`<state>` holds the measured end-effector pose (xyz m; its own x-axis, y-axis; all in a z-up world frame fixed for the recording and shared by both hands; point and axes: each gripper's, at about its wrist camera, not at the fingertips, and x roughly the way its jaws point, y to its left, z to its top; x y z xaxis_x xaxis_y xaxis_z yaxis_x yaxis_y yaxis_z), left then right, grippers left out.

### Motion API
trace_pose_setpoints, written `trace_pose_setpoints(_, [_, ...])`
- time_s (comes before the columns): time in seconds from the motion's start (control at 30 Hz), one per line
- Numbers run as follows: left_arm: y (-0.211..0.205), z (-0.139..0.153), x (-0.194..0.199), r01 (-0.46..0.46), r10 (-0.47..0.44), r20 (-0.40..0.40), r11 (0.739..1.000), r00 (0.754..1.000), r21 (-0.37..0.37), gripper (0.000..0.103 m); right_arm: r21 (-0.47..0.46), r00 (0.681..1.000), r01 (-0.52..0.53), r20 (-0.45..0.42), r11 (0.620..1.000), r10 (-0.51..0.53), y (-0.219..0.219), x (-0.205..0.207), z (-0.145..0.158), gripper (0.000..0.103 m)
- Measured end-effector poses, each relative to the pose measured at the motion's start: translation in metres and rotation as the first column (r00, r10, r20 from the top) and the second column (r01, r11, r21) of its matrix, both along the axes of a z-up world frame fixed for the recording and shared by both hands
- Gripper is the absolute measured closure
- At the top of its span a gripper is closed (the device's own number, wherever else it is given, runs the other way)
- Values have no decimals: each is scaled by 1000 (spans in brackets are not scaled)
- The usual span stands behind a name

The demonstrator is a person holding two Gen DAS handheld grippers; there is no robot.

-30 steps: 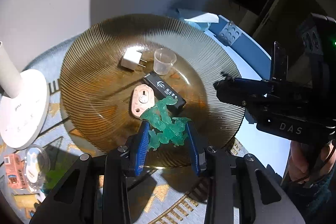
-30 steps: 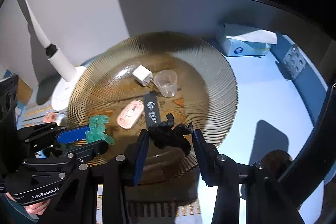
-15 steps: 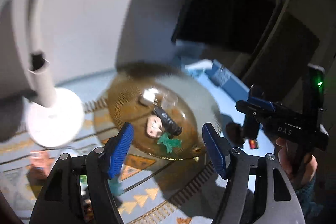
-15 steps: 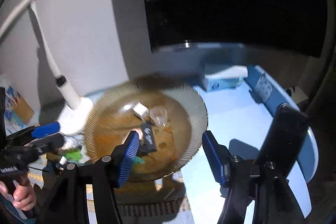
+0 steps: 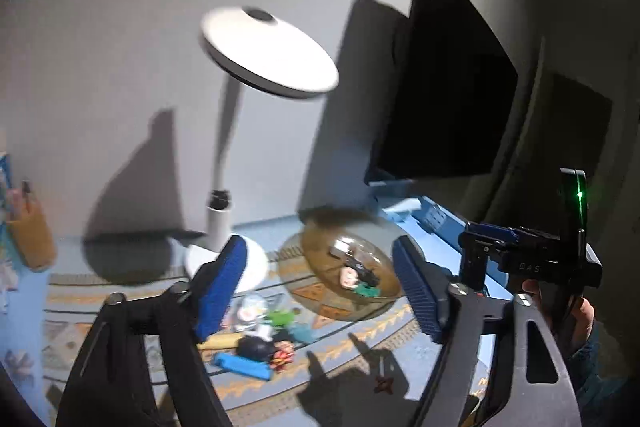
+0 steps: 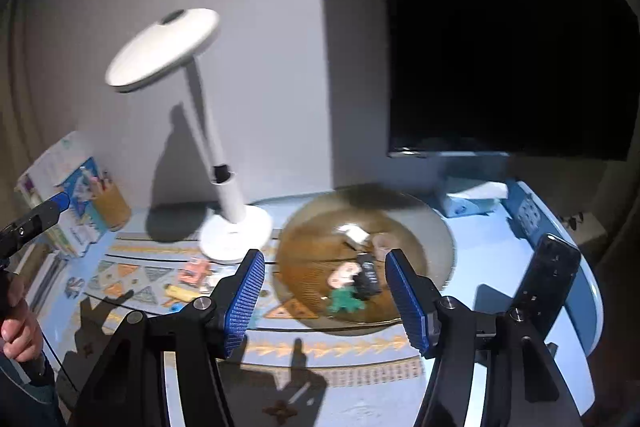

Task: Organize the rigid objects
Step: 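Carry the green figure and black dinosaur into the amber bowl and release both, then move both tools back toward the blue lighter and figurine on the rug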

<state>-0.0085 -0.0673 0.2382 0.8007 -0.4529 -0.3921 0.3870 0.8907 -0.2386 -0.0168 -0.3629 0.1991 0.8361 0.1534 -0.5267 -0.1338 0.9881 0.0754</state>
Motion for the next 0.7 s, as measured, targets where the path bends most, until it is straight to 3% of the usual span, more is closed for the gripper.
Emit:
trace_pose_setpoints(0.17, [36,-9,-23,-59,59,5,998,998,-5,27,-9,998,-59,15,998,59,35,-16,2,42])
trace_pose_setpoints(0.3, [58,-32,-24,-95,94,-47,995,994,-19,27,-2,994,-105,-25,994,105,60,-16,-19,42])
trace_pose_setpoints(0.57, [66,-123,-6,-91,96,-250,995,963,31,27,71,950,-170,-255,983,183,94,18,-107,42])
trace_pose_setpoints(0.7, [44,-172,14,-40,72,-366,995,928,95,27,61,911,-202,-356,977,211,112,37,-146,42])
